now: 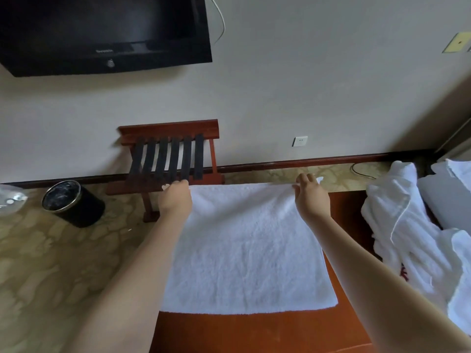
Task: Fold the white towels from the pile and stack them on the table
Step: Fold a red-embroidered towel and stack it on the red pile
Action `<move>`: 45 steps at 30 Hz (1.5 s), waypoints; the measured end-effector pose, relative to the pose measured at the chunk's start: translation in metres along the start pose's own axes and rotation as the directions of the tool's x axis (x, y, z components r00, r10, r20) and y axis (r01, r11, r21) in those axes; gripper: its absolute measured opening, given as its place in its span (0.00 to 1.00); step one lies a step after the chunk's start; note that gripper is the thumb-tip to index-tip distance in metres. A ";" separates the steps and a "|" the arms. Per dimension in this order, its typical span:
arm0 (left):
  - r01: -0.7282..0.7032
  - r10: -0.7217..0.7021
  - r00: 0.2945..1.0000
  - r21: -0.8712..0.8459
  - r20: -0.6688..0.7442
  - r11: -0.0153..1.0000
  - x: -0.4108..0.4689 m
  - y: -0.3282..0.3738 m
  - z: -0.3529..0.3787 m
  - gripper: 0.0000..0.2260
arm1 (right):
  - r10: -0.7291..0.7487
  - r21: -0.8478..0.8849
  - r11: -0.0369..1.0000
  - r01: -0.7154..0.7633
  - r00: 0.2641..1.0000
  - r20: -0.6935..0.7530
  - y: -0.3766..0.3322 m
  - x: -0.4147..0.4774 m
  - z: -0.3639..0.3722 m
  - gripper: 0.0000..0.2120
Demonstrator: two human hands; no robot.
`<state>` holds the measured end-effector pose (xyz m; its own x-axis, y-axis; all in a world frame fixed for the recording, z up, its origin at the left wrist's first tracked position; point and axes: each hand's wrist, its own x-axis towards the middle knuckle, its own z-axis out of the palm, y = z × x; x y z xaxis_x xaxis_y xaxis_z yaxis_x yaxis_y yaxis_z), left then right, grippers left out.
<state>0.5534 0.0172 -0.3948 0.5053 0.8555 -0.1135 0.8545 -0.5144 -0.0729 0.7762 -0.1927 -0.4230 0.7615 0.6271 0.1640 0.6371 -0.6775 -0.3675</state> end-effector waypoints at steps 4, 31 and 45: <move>0.019 -0.018 1.000 -0.026 0.022 0.999 -0.010 -0.004 0.022 0.09 | 0.037 0.032 0.999 -0.038 0.999 0.031 0.003 -0.019 0.017 0.07; -0.050 0.016 0.994 -0.336 -0.104 0.941 -0.213 -0.049 0.122 0.04 | -0.018 0.021 1.000 0.017 0.999 0.046 0.050 -0.238 0.021 0.08; -0.041 0.032 0.999 -0.259 -0.036 0.965 -0.220 -0.048 0.136 0.01 | 0.015 -0.053 0.999 -0.006 0.986 0.167 0.056 -0.239 0.023 0.06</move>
<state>0.3850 -0.1541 -0.5009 0.5368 0.8399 -0.0799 0.8352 -0.5156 0.1913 0.6270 -0.3714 -0.5039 0.7405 0.6720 0.0037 0.6377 -0.7010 -0.3192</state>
